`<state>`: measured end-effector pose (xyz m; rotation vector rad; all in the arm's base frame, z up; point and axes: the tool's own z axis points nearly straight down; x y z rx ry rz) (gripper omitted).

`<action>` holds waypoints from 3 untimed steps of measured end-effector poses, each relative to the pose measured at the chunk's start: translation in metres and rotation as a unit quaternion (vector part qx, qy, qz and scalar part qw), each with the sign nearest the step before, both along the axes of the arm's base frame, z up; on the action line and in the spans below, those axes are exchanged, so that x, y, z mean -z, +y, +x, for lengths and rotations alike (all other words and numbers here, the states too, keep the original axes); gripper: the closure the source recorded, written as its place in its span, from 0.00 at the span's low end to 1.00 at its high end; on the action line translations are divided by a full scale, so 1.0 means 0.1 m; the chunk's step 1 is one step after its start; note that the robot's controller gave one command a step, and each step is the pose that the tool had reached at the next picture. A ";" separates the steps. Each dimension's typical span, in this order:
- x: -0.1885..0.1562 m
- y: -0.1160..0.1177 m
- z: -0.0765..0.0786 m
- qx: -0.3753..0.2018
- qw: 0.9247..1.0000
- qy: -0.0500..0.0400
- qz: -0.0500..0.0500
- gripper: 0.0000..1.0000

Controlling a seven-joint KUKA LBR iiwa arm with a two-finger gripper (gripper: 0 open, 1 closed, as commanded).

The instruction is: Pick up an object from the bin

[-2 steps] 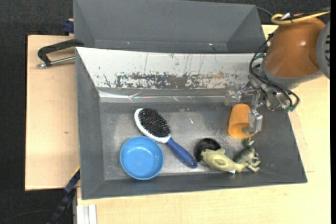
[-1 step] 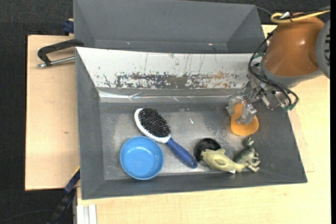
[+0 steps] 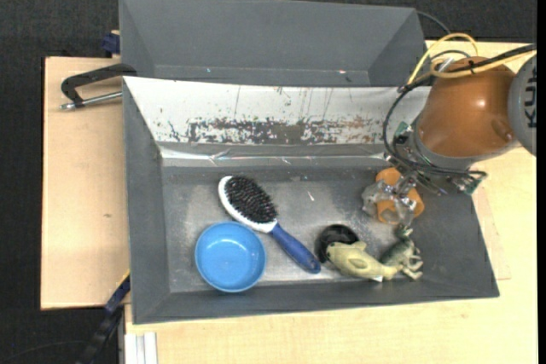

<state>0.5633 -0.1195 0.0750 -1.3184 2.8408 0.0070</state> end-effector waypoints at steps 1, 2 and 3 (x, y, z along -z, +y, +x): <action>-1.02 -0.15 0.01 -0.007 1.000 -0.004 -0.005 1.00; -2.71 -0.30 0.08 -0.007 1.000 -0.005 -0.005 1.00; -1.69 -0.14 -0.19 0.062 0.998 0.006 -0.002 1.00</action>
Offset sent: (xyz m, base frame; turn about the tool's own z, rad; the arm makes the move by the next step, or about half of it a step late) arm -0.0022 -0.0152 0.0961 -0.0179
